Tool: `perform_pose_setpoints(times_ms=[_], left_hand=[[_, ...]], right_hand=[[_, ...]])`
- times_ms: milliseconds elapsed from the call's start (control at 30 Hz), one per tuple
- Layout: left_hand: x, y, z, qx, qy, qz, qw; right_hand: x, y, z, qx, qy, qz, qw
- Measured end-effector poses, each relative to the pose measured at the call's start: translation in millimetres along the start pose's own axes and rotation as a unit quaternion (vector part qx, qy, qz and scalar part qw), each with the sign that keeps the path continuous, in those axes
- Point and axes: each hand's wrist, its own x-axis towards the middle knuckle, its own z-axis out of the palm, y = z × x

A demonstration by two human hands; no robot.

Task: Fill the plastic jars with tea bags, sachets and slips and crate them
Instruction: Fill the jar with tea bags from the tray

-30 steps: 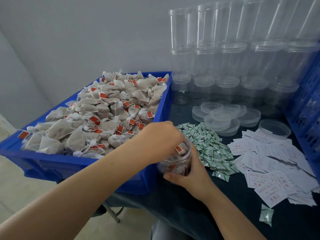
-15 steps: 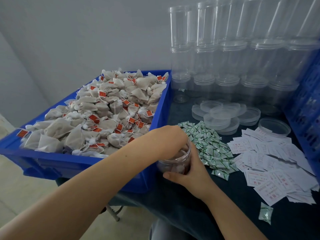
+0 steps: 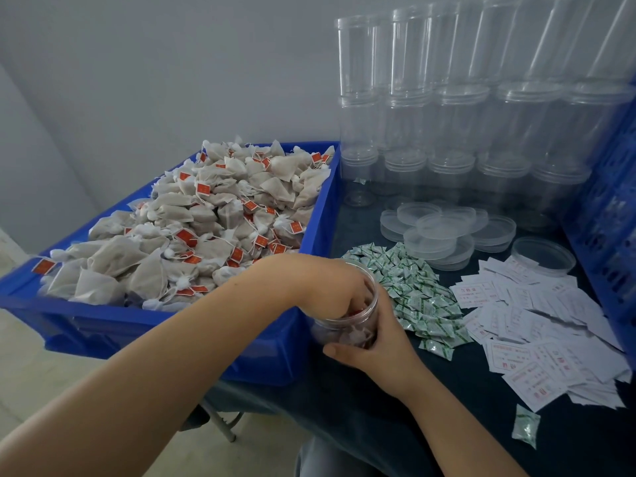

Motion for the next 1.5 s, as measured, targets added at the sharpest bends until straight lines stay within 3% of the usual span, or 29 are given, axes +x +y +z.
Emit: perform_pose_setpoints(times_ms=[67,200,333,400,500,700,900,1133,1500], left_hand=[[-5,0,-1,-0.009,0.038,-0.005,0.999],[-30,-13,-3,-0.054,0.210,-0.034,0.976],[-53,-49,5,-0.088,0.407,-0.062,0.907],[-60,-67,14,-0.096,0.450,-0.092,0.883],[-64,-94,33,-0.086,0.415,-0.152,0.893],[-62,-120,65,-0.104,0.204,-0.255,0.940],[-51,-122,76,-0.030,0.132,-0.278,0.951],[-49,-123,78,0.012,0.158,-0.281,0.947],[-55,-125,77,-0.025,0.307,-0.264,0.914]], right_hand=[[-1,-1,-1,0.000,-0.001,0.003,1.000],[-2,-3,-2,0.008,-0.008,0.008,1.000],[-4,-6,-1,0.005,-0.004,0.014,1.000],[-4,-8,-1,0.010,-0.007,0.014,1.000],[-5,-9,-1,0.018,-0.011,0.018,1.000],[-5,-12,-1,0.016,-0.013,0.022,1.000],[-6,-12,-1,0.000,-0.006,0.021,1.000],[-6,-13,-2,0.005,-0.009,0.025,1.000],[-6,-13,-1,0.005,-0.007,0.025,1.000]])
